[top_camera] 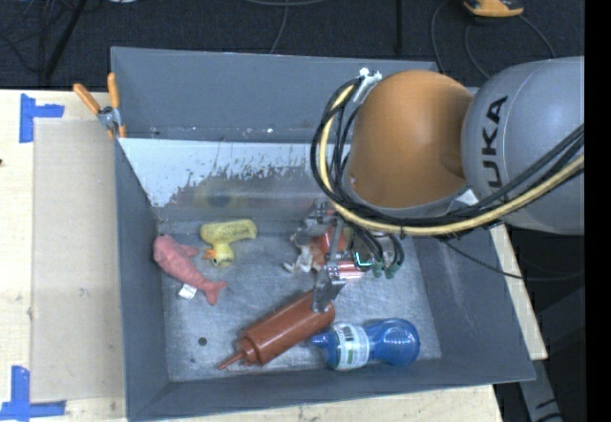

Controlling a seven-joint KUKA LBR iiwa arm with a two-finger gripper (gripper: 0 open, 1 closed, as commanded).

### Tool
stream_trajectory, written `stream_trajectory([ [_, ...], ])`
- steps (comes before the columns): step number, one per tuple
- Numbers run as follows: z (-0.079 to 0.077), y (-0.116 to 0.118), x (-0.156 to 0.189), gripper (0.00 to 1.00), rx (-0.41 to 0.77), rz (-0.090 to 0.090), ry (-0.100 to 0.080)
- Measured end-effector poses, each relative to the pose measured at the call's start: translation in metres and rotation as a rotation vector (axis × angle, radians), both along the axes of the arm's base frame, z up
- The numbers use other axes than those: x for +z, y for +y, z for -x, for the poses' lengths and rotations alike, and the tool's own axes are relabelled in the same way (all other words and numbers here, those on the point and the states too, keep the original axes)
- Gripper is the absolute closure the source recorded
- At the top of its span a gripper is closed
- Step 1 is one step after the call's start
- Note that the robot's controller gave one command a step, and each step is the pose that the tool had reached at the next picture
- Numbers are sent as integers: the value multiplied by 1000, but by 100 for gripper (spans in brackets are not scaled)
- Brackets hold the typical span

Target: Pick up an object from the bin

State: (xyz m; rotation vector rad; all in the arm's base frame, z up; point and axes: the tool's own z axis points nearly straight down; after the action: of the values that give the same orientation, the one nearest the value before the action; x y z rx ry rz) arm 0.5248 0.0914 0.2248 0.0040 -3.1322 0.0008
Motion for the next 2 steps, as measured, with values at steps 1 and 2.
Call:
stream_trajectory([
  [1, -2, -1, 4, 0, -3, -1, -8],
  [2, 8, 4, -44, 0, 151, -1, -10],
])
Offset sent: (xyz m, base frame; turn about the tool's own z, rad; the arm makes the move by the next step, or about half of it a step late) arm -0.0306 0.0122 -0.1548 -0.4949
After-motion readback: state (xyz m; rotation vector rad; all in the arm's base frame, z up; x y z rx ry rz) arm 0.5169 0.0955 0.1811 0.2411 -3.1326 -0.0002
